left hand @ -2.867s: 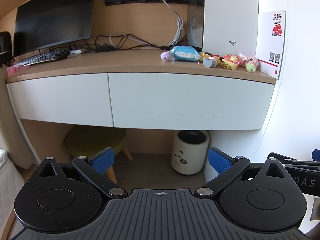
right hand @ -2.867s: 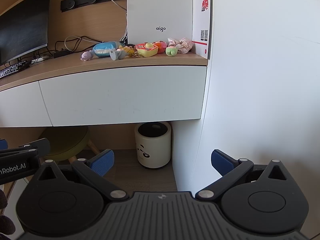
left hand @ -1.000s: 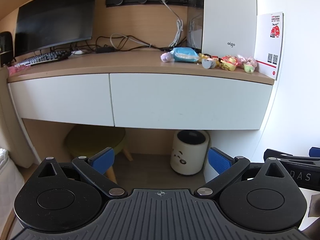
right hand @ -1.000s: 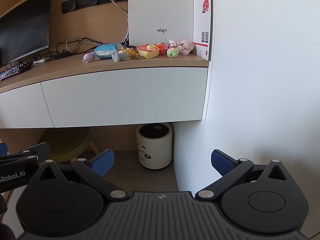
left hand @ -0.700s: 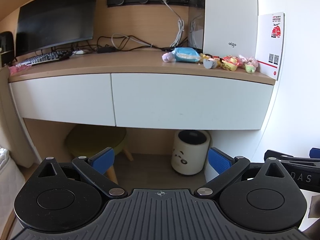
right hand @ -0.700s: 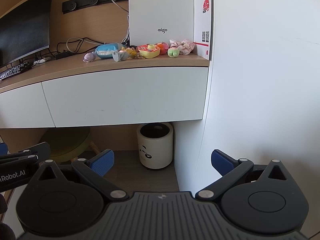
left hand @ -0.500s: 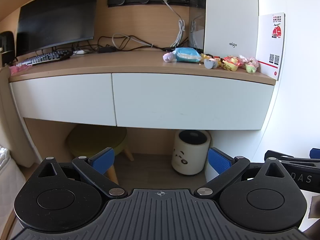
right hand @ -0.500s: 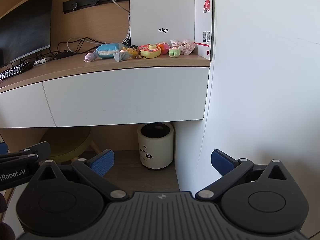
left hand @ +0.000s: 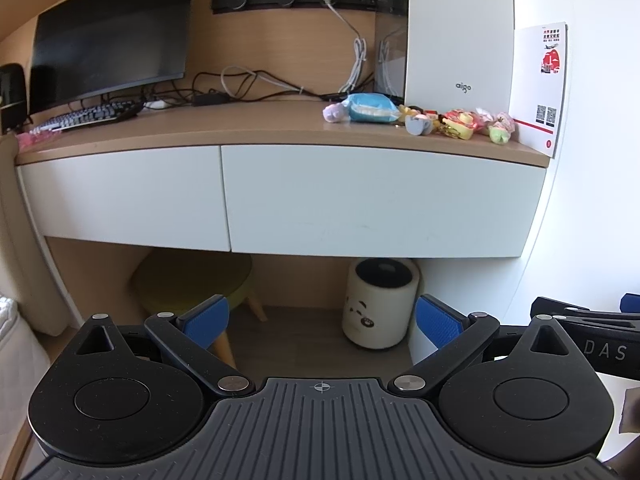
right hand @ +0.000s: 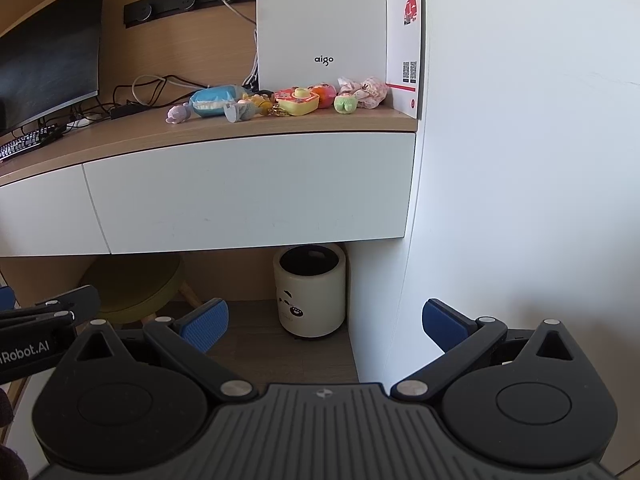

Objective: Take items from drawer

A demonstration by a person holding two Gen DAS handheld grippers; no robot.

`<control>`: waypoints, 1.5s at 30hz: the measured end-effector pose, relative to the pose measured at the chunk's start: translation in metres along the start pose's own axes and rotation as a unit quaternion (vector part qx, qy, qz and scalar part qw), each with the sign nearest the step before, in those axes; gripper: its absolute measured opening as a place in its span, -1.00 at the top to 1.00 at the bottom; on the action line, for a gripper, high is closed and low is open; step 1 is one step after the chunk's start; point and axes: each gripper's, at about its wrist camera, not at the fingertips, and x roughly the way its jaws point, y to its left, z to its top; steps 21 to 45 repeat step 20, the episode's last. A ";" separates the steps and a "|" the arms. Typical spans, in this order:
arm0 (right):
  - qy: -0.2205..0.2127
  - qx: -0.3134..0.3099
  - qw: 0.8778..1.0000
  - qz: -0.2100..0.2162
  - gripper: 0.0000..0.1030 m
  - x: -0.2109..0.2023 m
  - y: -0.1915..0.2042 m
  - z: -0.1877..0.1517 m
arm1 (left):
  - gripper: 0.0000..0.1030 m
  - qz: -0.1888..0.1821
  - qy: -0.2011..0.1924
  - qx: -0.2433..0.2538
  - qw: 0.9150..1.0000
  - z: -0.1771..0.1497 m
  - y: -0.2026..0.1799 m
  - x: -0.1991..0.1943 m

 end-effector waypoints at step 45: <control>-0.001 0.013 1.000 -0.002 -1.00 0.002 -0.008 0.010 | 0.77 -0.032 -0.005 0.003 0.999 0.014 -0.016 -0.005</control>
